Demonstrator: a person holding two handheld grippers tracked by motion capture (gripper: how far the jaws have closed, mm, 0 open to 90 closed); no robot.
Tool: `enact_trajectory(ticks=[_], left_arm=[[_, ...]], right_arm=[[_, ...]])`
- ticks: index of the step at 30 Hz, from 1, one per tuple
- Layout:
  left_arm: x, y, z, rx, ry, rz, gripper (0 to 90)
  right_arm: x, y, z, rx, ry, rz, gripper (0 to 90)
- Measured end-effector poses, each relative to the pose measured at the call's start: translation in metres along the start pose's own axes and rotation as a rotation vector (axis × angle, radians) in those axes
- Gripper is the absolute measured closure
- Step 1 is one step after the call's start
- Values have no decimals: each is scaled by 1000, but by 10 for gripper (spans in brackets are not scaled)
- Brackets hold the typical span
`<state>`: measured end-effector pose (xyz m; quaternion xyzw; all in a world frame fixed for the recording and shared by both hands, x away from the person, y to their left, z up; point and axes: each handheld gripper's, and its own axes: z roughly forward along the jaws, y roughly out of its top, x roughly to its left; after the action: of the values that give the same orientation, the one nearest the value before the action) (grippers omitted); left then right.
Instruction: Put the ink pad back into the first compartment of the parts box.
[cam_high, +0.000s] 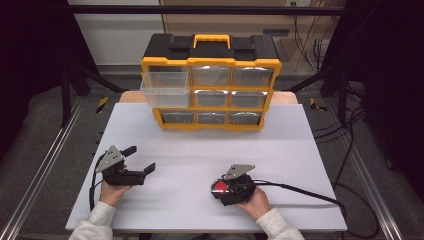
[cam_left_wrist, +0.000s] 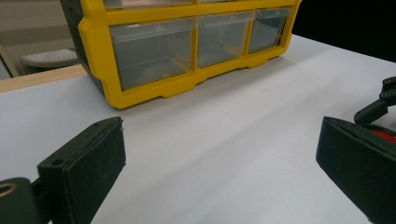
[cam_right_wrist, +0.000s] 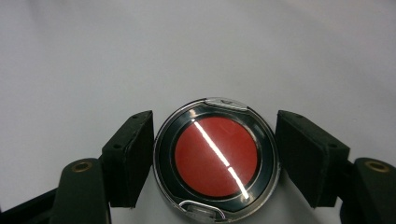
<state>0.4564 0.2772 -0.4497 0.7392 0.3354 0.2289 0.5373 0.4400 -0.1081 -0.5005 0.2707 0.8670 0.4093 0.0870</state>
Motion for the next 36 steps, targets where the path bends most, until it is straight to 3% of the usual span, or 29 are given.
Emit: enact_trajectory(ticks=[3,19,30,36], left_arm=[[0,0,-1,-3,1,0,12],[0,-1,0,4,2,-1,12],[0,-1,1,7,5,-3,12],[0,-1,1,6,5,-3,12]], right_arm=[[-1,1,-1,2,-10,3,300],[-4,15,-27,-92,-10,-3,300],[-9,26,-50,-161,-29,11,300],[-14,36,-71,-224,-59,17,301]])
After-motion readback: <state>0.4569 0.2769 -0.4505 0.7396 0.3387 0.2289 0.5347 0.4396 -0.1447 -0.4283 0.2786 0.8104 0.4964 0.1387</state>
